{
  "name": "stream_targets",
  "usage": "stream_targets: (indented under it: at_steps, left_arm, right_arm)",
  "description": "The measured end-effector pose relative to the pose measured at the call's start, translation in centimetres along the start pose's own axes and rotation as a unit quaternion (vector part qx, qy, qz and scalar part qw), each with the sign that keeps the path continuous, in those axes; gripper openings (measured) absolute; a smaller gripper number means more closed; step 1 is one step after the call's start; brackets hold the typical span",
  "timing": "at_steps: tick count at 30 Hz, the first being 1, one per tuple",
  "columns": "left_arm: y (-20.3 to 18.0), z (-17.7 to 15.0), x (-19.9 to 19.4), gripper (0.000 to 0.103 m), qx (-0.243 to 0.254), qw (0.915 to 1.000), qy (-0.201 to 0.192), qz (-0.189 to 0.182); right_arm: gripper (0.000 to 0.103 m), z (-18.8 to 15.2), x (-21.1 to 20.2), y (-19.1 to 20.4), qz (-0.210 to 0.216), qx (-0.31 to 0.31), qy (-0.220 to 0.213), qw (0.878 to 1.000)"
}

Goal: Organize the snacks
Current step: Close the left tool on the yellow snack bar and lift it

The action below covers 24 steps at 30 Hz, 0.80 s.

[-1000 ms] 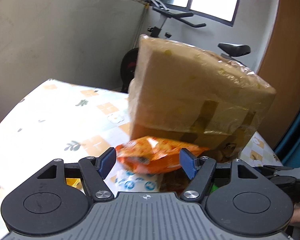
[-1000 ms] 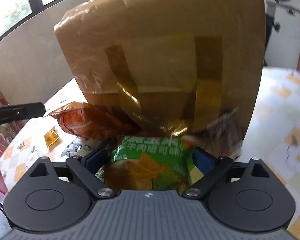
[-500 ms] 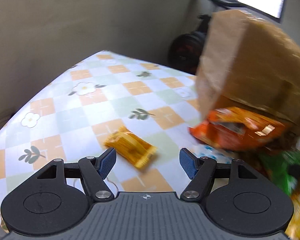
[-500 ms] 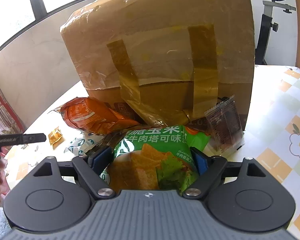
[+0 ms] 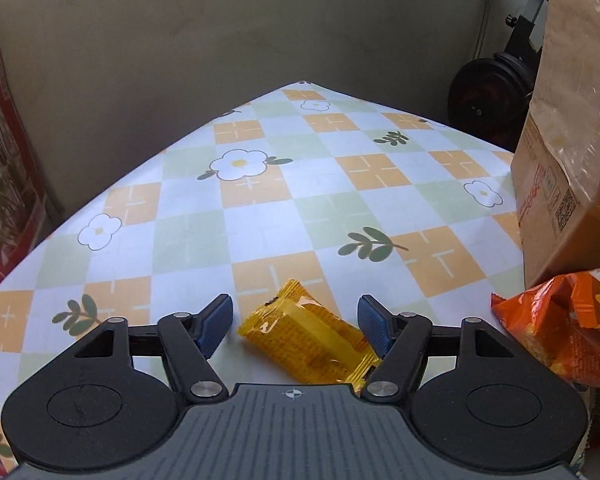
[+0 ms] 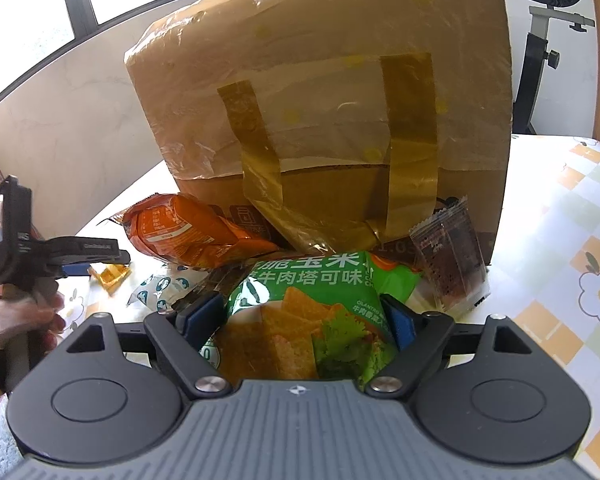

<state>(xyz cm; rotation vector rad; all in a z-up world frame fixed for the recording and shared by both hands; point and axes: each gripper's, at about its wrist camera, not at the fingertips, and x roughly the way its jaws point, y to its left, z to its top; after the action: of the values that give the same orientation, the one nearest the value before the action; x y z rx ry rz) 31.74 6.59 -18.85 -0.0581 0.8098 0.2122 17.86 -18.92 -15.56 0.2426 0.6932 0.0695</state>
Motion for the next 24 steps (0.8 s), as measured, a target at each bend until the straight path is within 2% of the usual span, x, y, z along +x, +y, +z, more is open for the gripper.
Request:
stream_targets:
  at_steps: [2, 6, 13, 24]
  left_arm:
    - [-0.1, -0.3, -0.7, 0.053, 0.008, 0.9999, -0.001, -0.01]
    - [0.1, -2.1, -2.8, 0.05, 0.024, 0.9979, -0.006, -0.06]
    - [1.6, -4.3, -7.0, 0.05, 0.015, 0.9935, -0.034, -0.108]
    - [0.7, -3.9, -9.9, 0.05, 0.034, 0.9853, -0.072, -0.151]
  right_arm:
    - [0.085, 0.0, 0.0, 0.0, 0.001, 0.001, -0.001, 1.0]
    - [0.084, 0.0, -0.1, 0.2, -0.002, -0.003, -0.005, 1.0]
    - [0.083, 0.1, -0.6, 0.3, 0.0, -0.008, -0.014, 1.0]
    - [0.083, 0.9, -2.3, 0.7, -0.007, -0.019, -0.035, 0.999]
